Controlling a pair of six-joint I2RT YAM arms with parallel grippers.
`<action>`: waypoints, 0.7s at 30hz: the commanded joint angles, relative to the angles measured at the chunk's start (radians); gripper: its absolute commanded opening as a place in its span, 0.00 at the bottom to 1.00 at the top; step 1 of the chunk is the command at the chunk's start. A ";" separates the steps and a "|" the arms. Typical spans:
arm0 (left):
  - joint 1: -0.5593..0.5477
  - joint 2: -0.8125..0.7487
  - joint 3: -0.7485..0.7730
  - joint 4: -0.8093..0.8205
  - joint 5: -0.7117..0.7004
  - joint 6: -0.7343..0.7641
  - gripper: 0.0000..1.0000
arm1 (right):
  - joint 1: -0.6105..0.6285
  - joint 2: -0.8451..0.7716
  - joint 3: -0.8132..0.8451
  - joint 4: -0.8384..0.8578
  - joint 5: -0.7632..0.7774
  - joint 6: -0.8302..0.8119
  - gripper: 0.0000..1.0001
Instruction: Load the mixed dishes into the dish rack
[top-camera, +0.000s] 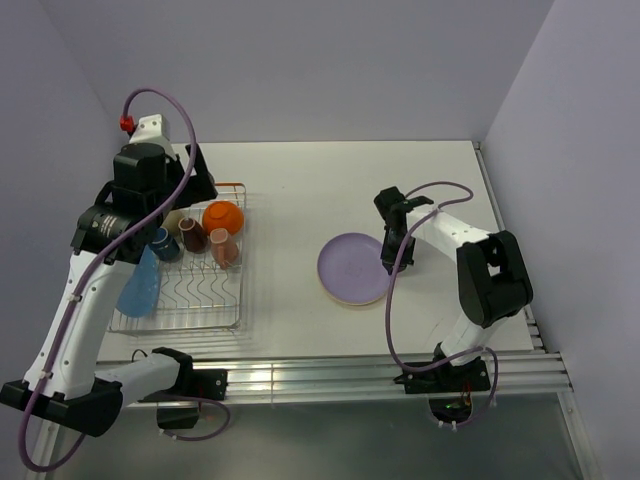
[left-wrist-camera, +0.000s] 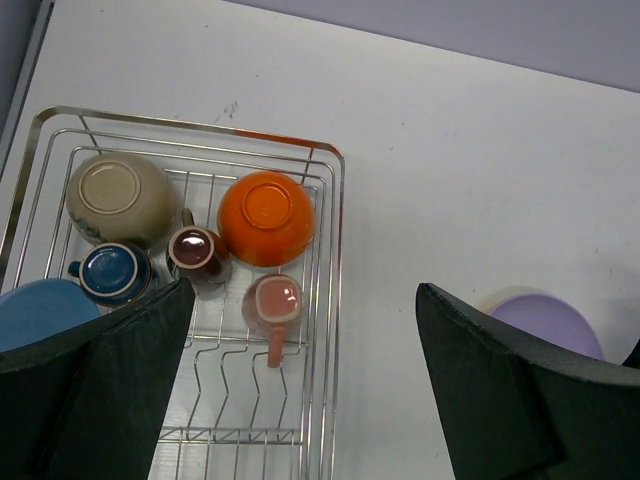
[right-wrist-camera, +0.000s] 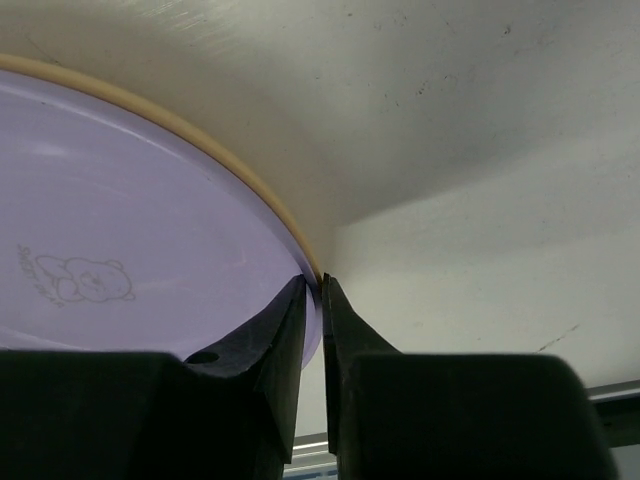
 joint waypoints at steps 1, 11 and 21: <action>-0.011 -0.008 0.012 0.017 0.011 0.013 0.99 | -0.005 0.003 -0.015 0.038 0.008 -0.003 0.17; -0.034 0.080 0.083 -0.029 0.078 -0.028 0.99 | -0.003 -0.057 -0.002 -0.002 0.030 0.000 0.00; -0.082 0.097 0.039 0.015 0.226 -0.071 0.99 | 0.032 -0.142 0.120 -0.117 0.022 0.010 0.00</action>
